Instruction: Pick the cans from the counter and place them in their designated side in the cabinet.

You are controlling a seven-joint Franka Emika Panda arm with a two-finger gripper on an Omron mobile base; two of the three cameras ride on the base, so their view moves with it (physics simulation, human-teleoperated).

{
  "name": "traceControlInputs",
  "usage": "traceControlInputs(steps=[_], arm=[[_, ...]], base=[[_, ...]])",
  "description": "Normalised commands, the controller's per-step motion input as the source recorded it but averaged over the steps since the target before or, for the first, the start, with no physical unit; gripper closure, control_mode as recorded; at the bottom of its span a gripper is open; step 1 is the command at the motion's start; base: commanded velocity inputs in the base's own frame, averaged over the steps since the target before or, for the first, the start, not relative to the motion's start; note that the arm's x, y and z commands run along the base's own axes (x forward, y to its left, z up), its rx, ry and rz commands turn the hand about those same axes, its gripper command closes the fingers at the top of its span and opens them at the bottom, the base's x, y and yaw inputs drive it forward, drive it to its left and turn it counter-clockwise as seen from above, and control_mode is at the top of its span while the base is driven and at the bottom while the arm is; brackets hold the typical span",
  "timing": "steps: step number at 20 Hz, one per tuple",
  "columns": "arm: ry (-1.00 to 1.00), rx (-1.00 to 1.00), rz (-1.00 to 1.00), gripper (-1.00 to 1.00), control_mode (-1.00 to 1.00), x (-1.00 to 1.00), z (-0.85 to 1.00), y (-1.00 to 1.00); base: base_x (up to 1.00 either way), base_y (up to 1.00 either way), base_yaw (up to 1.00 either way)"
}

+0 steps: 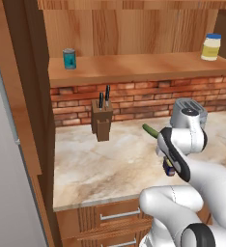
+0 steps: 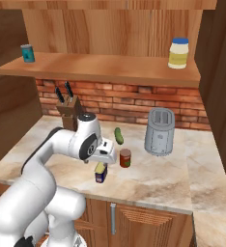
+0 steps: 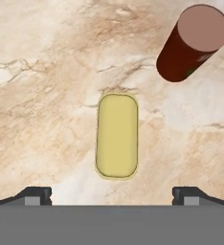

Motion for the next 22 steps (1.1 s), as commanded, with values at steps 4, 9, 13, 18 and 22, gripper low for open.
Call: traceControlInputs(steps=[4,9,13,18,22], arm=[[0.02,0.00,0.00,-1.00,-1.00,0.09,-0.10,-0.02],[0.02,0.00,0.00,-1.00,-1.00,0.01,-0.13,0.00],[0.01,0.00,0.00,-1.00,-1.00,0.00,-0.14,0.00],[0.01,0.00,0.00,-1.00,-1.00,0.00,-0.14,0.00],[0.02,0.00,0.00,-1.00,-1.00,0.00,-0.14,0.00]], base=[[0.00,0.00,0.00],[0.00,0.00,0.00],[0.00,0.00,0.00],[0.00,0.00,0.00],[0.00,0.00,0.00]])
